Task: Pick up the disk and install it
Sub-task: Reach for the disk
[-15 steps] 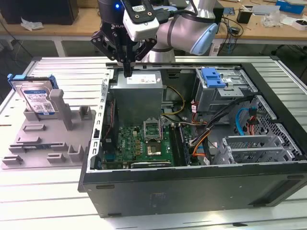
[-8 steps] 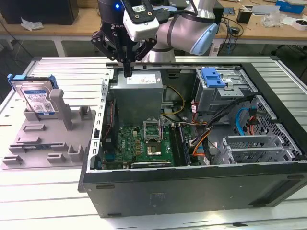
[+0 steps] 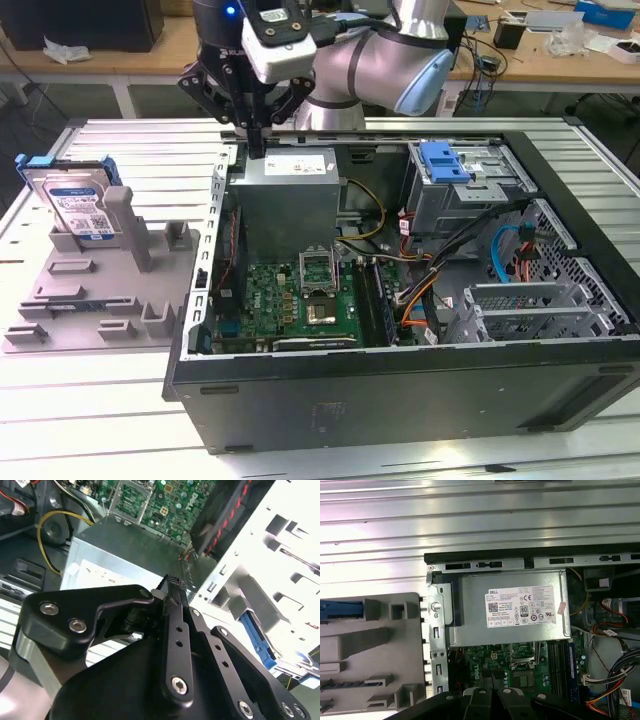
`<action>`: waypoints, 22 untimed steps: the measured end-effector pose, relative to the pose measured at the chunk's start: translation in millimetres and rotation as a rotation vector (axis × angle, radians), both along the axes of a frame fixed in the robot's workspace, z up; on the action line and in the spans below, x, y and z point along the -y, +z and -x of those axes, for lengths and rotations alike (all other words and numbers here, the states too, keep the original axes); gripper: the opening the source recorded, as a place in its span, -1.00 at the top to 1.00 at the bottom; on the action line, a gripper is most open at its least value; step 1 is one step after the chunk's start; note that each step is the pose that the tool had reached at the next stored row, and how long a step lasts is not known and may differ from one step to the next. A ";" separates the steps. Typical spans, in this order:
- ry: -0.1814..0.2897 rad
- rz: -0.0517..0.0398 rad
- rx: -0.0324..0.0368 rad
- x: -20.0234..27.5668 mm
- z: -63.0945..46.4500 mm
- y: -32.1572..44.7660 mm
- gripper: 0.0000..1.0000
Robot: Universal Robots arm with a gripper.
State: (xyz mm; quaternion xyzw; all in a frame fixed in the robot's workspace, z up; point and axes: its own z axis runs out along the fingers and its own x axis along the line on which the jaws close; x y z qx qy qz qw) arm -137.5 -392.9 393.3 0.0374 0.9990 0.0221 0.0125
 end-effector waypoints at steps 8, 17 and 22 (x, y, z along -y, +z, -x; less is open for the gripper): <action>0.000 0.0001 -0.0001 -6.6 33.6 0.0 0.79; 0.000 0.0001 -0.0001 -17.9 77.6 0.0 0.79; 0.000 0.0001 -0.0003 -27.3 110.6 -0.2 0.79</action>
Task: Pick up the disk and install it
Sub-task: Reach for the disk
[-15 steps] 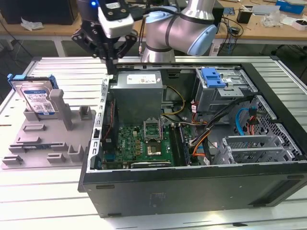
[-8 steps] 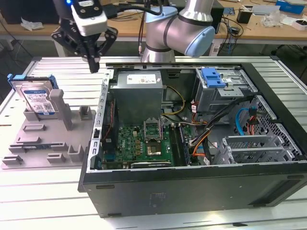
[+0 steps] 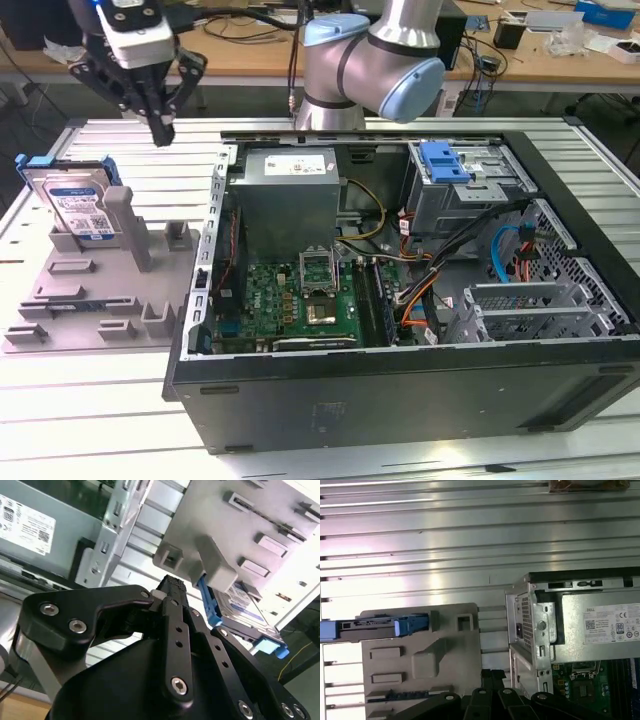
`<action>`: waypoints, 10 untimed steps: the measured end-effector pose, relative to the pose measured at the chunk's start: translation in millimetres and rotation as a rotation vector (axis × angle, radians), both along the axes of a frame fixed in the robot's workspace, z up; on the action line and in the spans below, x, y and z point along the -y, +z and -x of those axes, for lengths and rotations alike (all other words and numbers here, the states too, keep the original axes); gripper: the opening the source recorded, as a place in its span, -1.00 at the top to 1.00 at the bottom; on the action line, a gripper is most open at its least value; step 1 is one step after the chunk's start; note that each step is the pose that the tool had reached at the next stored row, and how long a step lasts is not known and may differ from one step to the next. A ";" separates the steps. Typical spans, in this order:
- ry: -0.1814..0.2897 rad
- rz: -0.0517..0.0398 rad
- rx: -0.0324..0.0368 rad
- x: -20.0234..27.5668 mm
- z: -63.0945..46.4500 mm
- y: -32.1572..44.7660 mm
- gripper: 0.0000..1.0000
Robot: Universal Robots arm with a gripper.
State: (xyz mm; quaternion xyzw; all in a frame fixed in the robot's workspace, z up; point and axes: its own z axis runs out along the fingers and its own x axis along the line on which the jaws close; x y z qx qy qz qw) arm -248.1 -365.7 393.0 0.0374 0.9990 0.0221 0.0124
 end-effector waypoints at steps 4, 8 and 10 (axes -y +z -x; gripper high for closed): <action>0.000 0.0000 -0.0002 -4.7 17.2 -0.1 0.79; 0.000 0.0000 -0.0005 -10.1 33.2 -0.2 0.79; 0.000 0.0000 -0.0007 -12.9 41.3 -0.3 0.79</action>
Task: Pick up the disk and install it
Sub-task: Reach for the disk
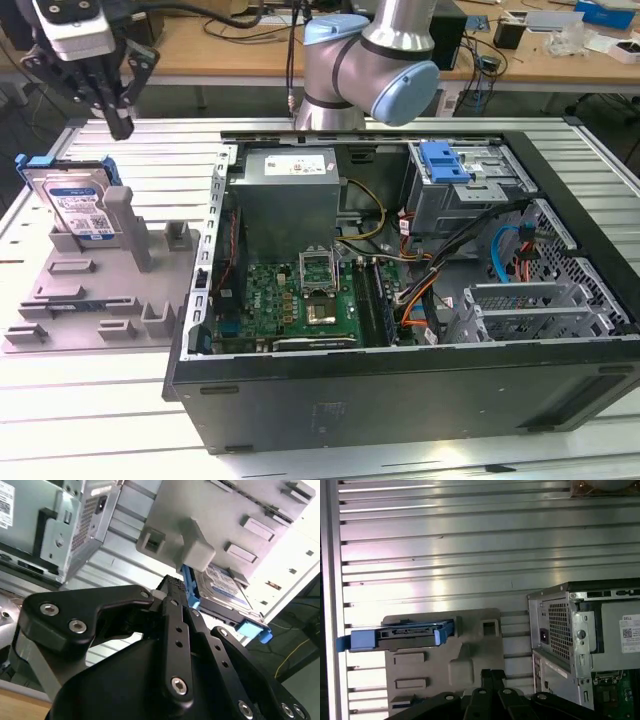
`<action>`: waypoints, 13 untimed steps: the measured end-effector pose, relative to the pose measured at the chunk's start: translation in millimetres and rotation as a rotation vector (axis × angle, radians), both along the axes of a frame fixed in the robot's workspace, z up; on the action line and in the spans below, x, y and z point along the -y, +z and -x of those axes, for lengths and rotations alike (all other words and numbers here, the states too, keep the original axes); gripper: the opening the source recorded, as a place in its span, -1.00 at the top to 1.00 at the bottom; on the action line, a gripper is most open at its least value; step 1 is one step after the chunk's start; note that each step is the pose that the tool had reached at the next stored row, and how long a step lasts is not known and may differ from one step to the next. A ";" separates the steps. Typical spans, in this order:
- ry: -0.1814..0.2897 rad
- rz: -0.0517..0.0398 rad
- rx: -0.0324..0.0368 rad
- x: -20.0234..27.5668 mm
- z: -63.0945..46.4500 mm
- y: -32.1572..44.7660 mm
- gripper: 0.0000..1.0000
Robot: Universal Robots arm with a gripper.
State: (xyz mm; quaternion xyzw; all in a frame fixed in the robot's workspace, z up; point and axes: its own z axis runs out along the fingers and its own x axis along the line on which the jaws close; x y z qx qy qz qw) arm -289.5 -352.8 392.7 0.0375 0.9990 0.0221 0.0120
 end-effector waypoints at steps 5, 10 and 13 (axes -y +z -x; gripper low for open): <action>0.000 0.0001 -0.0005 -7.9 21.9 -0.2 0.79; 0.000 0.0000 -0.0012 -15.9 42.2 -0.5 0.79; 0.000 0.0000 -0.0017 -22.0 56.0 -0.7 0.79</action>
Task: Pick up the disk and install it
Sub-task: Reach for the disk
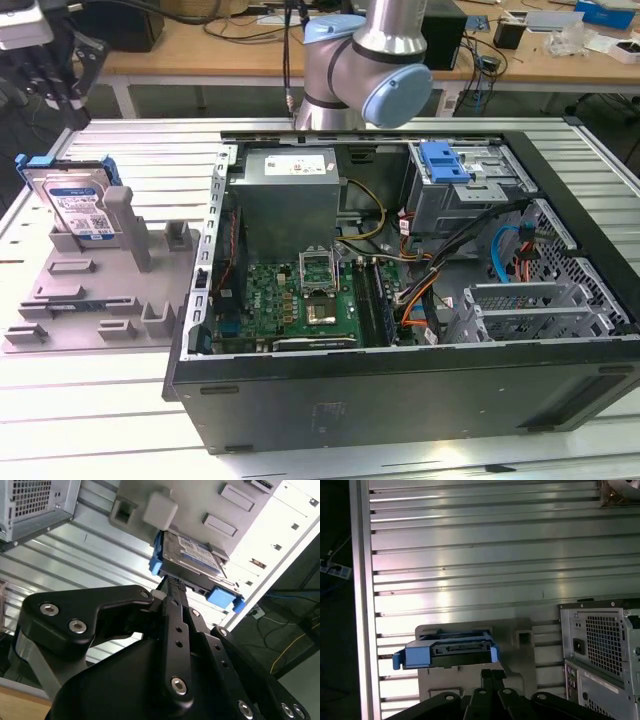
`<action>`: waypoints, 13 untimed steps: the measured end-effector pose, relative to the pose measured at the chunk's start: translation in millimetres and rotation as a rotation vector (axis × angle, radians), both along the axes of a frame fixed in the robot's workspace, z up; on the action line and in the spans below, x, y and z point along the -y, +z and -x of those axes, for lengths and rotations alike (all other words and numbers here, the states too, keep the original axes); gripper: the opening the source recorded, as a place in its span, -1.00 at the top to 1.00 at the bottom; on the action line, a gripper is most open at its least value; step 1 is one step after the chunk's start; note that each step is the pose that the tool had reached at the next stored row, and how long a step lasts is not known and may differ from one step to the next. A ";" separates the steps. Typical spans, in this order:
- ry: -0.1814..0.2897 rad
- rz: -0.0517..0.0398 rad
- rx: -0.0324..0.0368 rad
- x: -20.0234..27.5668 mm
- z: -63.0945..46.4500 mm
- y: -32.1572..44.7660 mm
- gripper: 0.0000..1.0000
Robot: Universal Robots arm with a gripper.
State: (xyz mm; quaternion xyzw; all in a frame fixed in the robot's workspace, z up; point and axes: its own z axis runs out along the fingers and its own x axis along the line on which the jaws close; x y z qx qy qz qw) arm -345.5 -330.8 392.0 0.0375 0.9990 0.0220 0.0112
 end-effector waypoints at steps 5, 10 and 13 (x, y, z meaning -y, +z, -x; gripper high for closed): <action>0.000 0.0000 -0.0010 -9.3 19.5 -0.3 0.79; 0.000 0.0000 -0.0019 -19.4 39.4 -0.7 0.79; 0.000 0.0000 -0.0025 -24.7 49.3 -0.9 0.79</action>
